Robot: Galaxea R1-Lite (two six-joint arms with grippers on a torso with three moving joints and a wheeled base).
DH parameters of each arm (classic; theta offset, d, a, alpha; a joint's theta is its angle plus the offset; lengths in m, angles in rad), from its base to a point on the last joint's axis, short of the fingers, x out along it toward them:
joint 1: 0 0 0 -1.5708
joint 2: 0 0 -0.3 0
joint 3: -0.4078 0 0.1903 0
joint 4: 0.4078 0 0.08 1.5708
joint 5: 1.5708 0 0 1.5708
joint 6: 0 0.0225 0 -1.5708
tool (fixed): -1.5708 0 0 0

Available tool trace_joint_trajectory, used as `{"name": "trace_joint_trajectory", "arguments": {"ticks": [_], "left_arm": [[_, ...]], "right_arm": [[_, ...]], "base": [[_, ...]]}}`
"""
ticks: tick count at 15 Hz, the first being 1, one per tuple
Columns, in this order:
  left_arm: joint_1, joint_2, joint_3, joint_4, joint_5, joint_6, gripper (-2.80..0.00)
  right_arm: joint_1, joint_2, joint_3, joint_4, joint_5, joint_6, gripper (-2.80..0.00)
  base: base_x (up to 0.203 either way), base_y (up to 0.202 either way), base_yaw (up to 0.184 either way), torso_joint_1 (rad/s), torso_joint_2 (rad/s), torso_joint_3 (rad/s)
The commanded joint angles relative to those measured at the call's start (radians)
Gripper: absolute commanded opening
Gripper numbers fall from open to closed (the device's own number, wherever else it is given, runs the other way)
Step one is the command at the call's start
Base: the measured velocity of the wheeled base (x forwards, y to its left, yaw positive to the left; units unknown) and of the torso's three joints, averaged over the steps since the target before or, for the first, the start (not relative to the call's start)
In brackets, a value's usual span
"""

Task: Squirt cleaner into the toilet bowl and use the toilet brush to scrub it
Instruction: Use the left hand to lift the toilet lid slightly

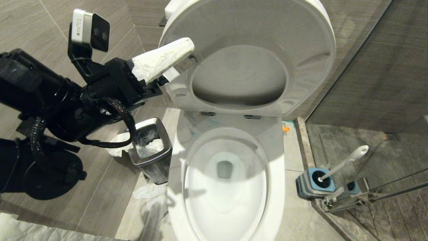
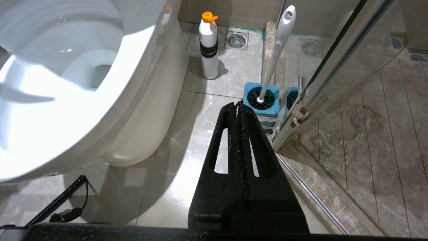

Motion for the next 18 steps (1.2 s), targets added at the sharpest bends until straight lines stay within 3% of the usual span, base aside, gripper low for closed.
{"name": "trace_joint_trajectory", "arguments": {"ticks": [1, 9, 16, 18], "left_arm": [[0.003, 0.029, -0.059, 0.028, 0.002, -0.005, 0.00], [0.014, 0.193, -0.351, 0.079, 0.123, 0.095, 0.00], [0.087, 0.296, -0.490, 0.099, 0.126, 0.099, 0.00], [0.090, 0.329, -0.536, 0.110, 0.130, 0.132, 0.00]], "right_arm": [[0.000, 0.001, 0.000, -0.001, 0.000, 0.000, -2.80], [0.000, 0.001, 0.000, -0.001, 0.000, 0.000, -2.80], [0.000, 0.001, 0.000, -0.001, 0.000, 0.000, -2.80], [0.000, 0.001, 0.000, -0.001, 0.000, 0.000, -2.80]], "base": [[0.000, 0.000, 0.000, 0.000, 0.00, 0.000], [0.000, 0.000, 0.000, 0.000, 0.00, 0.000], [0.000, 0.000, 0.000, 0.000, 0.00, 0.000], [0.000, 0.000, 0.000, 0.000, 0.00, 0.000]]}}
